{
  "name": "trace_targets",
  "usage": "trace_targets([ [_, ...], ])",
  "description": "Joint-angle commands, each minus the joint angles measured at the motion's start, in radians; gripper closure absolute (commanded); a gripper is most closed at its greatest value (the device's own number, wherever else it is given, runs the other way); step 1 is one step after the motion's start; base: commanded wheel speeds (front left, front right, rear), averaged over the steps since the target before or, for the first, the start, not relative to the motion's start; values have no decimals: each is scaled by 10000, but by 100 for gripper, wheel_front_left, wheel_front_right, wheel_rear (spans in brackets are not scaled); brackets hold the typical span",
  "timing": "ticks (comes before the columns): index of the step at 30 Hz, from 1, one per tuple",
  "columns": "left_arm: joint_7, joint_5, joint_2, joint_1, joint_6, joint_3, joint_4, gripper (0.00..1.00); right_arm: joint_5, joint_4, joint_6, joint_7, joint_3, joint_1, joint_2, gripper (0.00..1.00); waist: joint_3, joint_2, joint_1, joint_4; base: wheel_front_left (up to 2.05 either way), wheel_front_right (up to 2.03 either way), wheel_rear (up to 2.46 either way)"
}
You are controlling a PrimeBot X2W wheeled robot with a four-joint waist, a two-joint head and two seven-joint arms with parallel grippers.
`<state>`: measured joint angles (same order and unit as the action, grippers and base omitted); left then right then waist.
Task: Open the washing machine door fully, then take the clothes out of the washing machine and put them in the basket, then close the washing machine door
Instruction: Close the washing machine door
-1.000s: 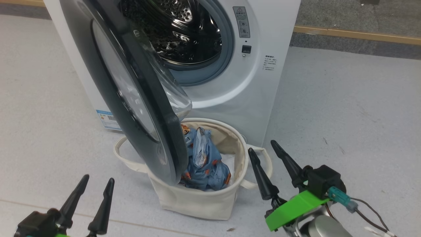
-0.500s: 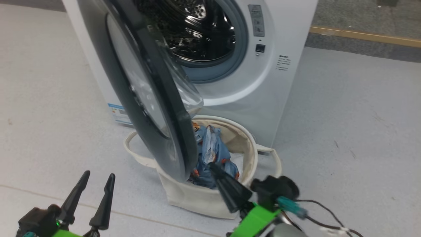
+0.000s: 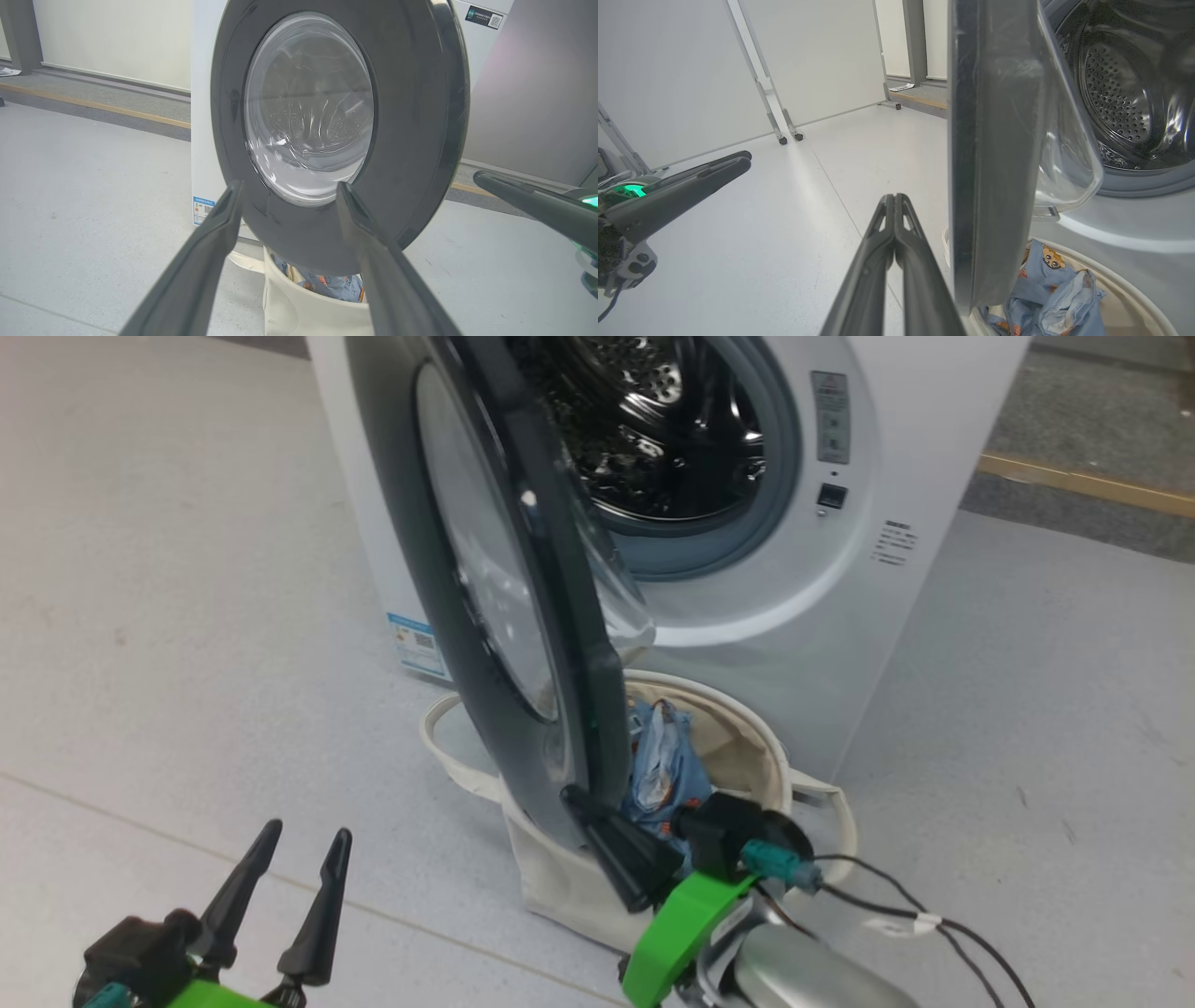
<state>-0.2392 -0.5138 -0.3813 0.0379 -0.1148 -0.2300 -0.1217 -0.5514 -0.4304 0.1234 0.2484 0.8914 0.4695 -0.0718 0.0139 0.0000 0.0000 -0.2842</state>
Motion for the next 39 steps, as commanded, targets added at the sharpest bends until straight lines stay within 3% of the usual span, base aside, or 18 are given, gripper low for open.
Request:
trace_targets([
  [1, -23, -113, -157, 666, -27, 371, 266, 0, -42, 213, 73, 129, -182, 385, 213, 100, -18, 0, 0, -145, 0, 0, 0],
  [14, 32, -252, -80, 880, -45, 146, 220, 0, -179, -636, 73, 132, -1215, 740, 215, 100, -364, 0, 0, -279, 0, 0, 0],
  [22, -25, -272, 17, 960, -49, 57, 112, 0, -670, -240, 73, 133, 62, 772, 215, 100, -491, 0, 0, -354, 0, 0, 0],
  [27, -70, -308, 57, 936, -45, 77, 29, 0, -814, -142, 73, 133, 280, 944, 215, 100, -466, 0, 0, -438, 0, 0, 0],
  [39, -88, -355, 8, 942, -41, 25, 5, 0, -793, -1400, 73, 133, -1260, 1407, 215, 100, -437, 0, 0, -720, 0, 0, 0],
])
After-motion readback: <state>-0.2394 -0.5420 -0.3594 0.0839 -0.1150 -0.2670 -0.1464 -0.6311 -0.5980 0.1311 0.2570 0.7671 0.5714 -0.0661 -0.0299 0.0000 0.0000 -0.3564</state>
